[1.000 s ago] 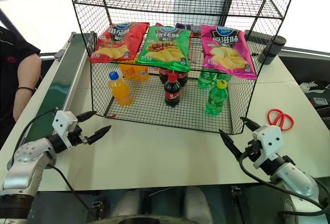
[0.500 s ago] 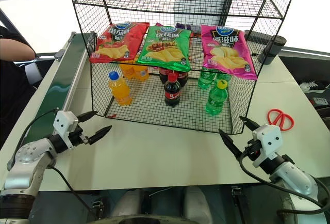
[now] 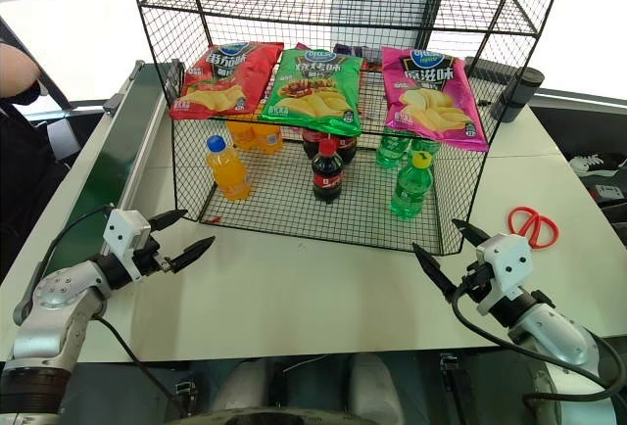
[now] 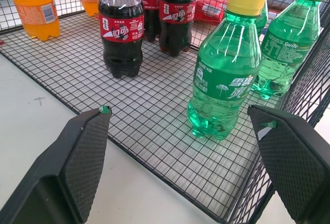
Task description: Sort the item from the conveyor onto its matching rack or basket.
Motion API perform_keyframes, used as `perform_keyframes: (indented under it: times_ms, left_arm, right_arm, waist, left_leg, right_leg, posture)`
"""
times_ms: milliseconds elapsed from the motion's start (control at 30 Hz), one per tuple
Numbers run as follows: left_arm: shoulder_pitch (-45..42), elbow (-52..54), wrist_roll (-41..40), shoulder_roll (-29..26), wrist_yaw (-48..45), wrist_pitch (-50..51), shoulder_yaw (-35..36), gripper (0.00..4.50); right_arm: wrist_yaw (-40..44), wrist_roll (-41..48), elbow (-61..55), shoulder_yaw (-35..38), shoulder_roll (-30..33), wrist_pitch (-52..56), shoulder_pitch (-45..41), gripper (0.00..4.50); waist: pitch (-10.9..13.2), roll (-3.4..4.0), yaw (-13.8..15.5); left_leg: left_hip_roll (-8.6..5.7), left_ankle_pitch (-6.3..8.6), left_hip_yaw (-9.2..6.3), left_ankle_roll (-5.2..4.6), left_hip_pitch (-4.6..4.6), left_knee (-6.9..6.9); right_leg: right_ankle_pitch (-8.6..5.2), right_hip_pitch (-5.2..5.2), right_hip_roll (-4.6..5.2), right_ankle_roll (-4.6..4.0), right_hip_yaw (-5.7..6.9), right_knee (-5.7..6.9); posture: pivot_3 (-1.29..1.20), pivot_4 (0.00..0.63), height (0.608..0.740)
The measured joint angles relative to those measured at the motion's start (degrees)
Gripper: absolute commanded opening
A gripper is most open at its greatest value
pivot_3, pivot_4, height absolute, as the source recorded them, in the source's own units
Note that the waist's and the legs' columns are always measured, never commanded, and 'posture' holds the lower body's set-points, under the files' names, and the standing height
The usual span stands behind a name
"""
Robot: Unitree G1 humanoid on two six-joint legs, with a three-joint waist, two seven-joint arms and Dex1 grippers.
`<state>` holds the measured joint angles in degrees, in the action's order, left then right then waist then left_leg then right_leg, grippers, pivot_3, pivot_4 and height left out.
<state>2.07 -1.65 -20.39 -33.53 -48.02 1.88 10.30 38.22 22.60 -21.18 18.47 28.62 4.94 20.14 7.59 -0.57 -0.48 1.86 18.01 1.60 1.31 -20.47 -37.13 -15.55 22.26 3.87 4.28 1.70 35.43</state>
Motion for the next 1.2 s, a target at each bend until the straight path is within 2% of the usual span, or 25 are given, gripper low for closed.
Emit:
perform_keyframes:
  times_ms: [1200]
  left_arm:
    - [0.5,0.7,0.5,1.4,2.0,0.0,-0.1,4.5]
  right_arm:
    - [0.0,-1.6,0.7,-1.9,-0.1,0.0,-2.2,4.4]
  waist:
    - [0.0,0.01,0.0]
  left_leg:
    - [0.0,0.0,0.0,0.0,-0.01,0.02]
  right_leg:
    - [-0.01,0.01,0.04,-0.02,0.0,-0.01]
  posture:
    - [0.0,0.15,0.74]
